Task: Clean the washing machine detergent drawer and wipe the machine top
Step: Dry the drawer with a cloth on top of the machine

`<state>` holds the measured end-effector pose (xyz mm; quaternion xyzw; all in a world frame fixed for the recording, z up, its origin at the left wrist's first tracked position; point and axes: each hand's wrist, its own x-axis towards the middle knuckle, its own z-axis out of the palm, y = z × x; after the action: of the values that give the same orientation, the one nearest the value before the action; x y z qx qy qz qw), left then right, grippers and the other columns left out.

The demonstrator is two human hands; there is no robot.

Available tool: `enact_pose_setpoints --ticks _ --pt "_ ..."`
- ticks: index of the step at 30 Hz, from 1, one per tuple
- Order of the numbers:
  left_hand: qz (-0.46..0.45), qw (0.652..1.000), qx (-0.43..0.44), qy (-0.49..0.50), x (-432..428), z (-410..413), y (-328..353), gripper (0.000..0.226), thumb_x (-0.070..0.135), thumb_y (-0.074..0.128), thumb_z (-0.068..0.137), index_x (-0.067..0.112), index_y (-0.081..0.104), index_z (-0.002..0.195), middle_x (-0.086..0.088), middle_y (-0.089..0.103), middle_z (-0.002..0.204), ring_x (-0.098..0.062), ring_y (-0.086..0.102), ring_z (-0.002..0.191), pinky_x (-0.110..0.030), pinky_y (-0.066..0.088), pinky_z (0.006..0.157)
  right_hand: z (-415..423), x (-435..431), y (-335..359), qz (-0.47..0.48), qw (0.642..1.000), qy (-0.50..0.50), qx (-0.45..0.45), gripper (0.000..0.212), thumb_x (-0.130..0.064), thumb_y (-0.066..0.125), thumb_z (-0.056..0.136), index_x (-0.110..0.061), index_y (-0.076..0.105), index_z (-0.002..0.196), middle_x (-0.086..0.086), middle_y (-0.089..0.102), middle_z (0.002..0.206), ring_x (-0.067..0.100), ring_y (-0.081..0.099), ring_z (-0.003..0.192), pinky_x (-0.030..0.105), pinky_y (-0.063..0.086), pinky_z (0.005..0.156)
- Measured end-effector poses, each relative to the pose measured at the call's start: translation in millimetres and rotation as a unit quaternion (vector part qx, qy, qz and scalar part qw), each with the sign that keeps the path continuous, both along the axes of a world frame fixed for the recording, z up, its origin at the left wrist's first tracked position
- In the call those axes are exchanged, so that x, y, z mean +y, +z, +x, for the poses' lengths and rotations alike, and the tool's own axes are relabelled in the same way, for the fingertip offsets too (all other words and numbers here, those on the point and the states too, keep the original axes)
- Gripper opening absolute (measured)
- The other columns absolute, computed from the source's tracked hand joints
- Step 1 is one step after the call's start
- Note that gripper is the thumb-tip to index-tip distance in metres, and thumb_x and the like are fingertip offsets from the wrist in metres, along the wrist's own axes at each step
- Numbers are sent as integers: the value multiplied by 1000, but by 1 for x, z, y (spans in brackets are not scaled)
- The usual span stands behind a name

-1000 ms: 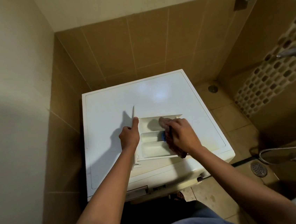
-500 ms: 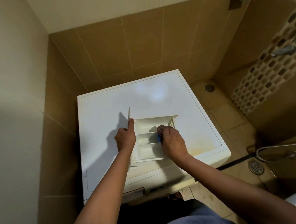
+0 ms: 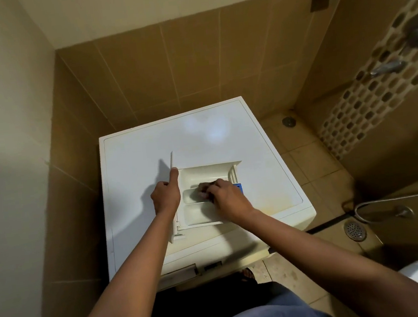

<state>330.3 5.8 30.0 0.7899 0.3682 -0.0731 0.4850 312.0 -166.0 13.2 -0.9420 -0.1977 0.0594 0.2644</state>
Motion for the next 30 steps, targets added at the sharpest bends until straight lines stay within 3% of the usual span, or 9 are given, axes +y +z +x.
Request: enact_pose_setpoints --ticks 3,5,9,15,18,22,26,29,30 --pt "1 1000 -4 -4 1 -1 0 60 68 44 88 8 46 75 -4 50 77 -18 46 62 -31 34 52 11 -25 -3 -15 998 -67 3 35 -11 55 85 -15 62 119 11 57 107 30 55 100 31 45 78" --pt "0 1000 -6 0 0 -1 0 61 67 45 88 7 49 78 -5 51 78 -19 47 63 -30 35 52 3 -27 -8 -10 995 -102 -15 33 -9 57 80 -12 66 112 12 61 102 33 57 94 33 47 75" --pt "3 1000 -8 1 -1 -1 2 61 67 45 88 8 46 75 -5 51 77 -18 46 62 -30 34 52 -5 2 -9 37 998 -22 46 31 -13 44 77 -17 72 89 4 65 94 28 58 93 30 47 74" --pt "4 1000 -6 -2 -1 -1 2 61 67 44 88 8 46 75 -5 50 77 -18 46 63 -30 34 52 14 -41 -9 -17 999 -36 16 31 -3 55 80 -15 73 102 11 63 99 32 54 93 32 46 76" --pt "7 1000 -4 -1 -2 -1 4 61 67 44 88 7 47 77 -4 51 76 -18 46 62 -30 35 53 6 -17 -13 -10 1000 -23 14 30 -2 55 76 -13 74 96 14 64 93 35 57 90 35 50 77" --pt "9 1000 -6 -4 -2 -2 5 62 67 44 88 6 50 77 -4 52 75 -19 49 65 -30 36 54 3 14 -8 4 999 31 9 18 -7 61 85 -11 71 99 13 64 95 30 55 93 31 46 76" --pt "14 1000 -5 -9 -3 -2 10 63 68 43 88 7 54 78 -5 54 75 -20 51 67 -28 35 54 -3 32 15 130 986 73 80 20 7 59 72 -7 69 83 10 71 86 30 63 75 31 53 73" --pt "14 1000 -14 -23 -4 -5 14 58 68 54 85 13 44 68 -2 44 65 -17 42 58 -28 31 53 -14 16 38 260 920 71 286 34 15 44 85 -1 68 104 14 71 101 16 68 79 18 56 71" --pt "11 999 -20 -32 -3 -7 15 58 67 59 82 16 38 64 -1 40 63 -17 39 58 -29 30 54 -16 5 41 281 906 64 311 34 14 42 88 -1 67 107 11 72 98 10 68 79 16 55 70"
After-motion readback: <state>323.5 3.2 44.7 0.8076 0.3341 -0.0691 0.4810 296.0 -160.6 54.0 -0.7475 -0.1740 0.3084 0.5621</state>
